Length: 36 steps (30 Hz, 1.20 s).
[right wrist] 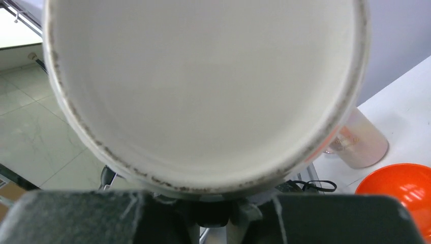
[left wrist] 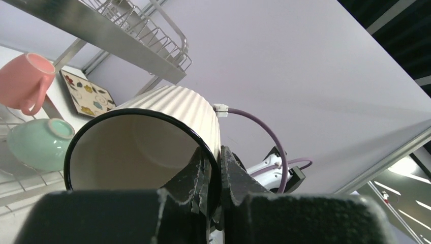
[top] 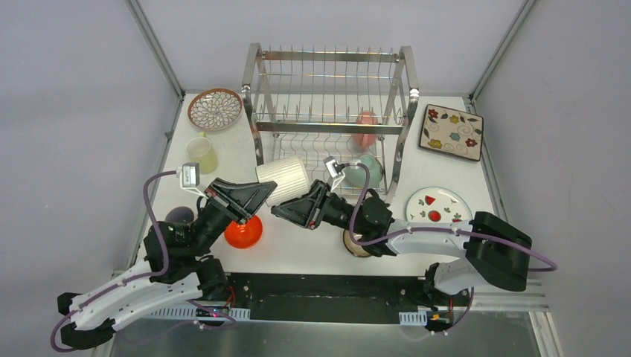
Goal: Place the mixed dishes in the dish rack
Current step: Turn the cup upside down in the dish rack.
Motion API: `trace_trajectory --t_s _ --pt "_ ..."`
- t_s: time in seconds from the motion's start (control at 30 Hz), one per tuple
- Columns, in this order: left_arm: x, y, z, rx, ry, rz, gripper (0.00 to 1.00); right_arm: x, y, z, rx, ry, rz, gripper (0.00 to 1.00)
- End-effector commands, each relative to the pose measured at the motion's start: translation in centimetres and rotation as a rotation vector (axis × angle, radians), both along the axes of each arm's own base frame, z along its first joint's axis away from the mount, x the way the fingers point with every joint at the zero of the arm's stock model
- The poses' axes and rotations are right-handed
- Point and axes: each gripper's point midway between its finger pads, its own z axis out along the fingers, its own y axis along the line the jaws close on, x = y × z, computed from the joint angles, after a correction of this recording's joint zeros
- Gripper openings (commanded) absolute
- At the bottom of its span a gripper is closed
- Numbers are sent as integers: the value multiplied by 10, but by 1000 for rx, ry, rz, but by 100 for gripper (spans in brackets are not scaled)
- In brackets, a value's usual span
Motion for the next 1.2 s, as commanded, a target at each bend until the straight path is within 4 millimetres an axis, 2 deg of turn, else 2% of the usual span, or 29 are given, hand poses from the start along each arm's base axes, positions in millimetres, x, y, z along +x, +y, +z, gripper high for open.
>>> trace_trajectory --t_s 0.0,0.03,0.3,0.4,0.67,0.93,1.13,1.17 --pt "-1 11 7 -13 19 17 0 -1 -14 40 148 -44 -31 0" --pt "3 14 3 0 52 37 2 1 -15 37 145 -39 -40 0" --pt "12 20 -17 82 123 100 67 13 -15 19 112 7 -91 0" --pt "16 23 -27 150 140 130 78 17 -16 11 97 19 -114 0" --pt "28 34 -54 338 139 251 98 42 -21 -34 -97 77 -262 0" --pt "43 59 -74 570 74 429 99 56 -33 -64 -284 78 -364 0" --pt "50 46 -94 817 25 420 99 59 -28 -76 -400 104 -363 0" --pt "51 44 -96 849 15 420 99 74 -35 -82 -472 14 -454 0"
